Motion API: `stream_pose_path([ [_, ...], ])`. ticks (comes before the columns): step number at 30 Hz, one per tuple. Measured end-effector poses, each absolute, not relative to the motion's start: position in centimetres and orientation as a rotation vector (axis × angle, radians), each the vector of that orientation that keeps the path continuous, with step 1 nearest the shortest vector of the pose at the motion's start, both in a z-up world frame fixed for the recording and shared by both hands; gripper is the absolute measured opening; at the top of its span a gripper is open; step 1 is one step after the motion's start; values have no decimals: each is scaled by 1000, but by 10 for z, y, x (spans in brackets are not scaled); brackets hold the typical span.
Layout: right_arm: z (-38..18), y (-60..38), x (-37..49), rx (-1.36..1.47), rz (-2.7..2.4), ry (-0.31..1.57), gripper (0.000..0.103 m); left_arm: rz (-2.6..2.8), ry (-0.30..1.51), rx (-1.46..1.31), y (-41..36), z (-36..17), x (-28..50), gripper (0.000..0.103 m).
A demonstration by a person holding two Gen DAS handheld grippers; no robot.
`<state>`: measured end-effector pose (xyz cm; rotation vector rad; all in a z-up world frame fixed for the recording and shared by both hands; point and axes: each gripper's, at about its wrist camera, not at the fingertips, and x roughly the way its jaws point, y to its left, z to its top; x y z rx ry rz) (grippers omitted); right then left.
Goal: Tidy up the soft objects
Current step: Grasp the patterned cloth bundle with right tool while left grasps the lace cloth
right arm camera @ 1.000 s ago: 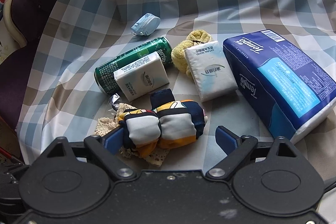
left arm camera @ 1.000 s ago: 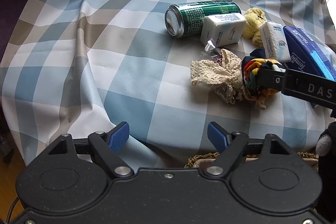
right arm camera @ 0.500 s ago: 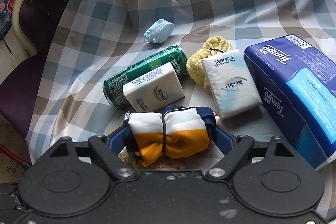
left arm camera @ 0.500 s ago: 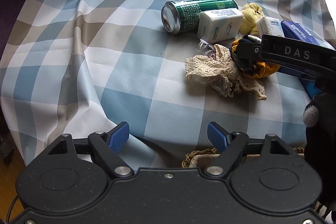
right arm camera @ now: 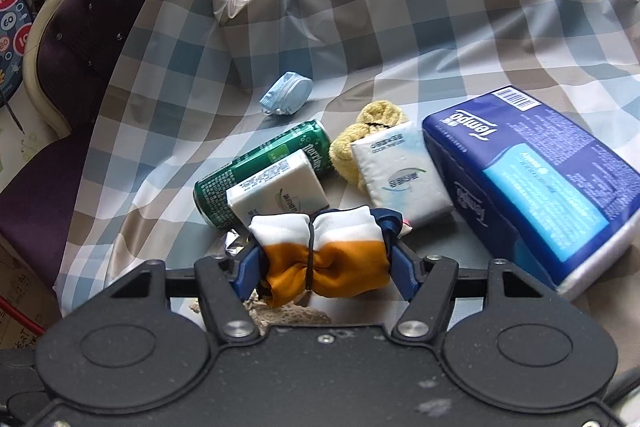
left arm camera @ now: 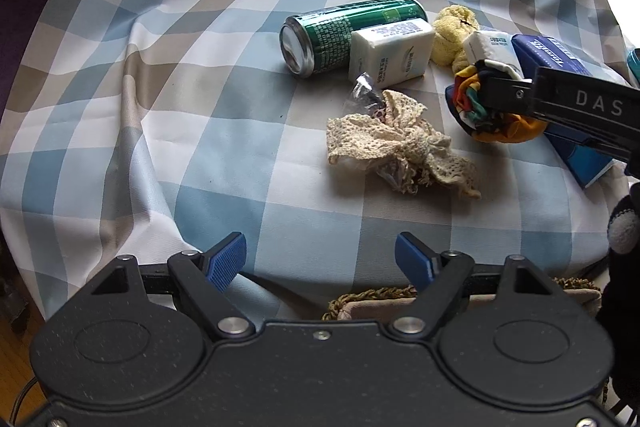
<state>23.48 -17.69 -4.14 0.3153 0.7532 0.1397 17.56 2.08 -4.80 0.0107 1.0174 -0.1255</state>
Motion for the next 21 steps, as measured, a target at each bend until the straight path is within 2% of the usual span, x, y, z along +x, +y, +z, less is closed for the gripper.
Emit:
stream_pose_path([
  [12, -46, -193, 200, 157, -34, 793, 65, -209, 954, 69, -8, -41, 202, 78],
  [21, -58, -179, 193, 52, -39, 784, 68, -226, 1002, 0, -16, -53, 233, 78],
])
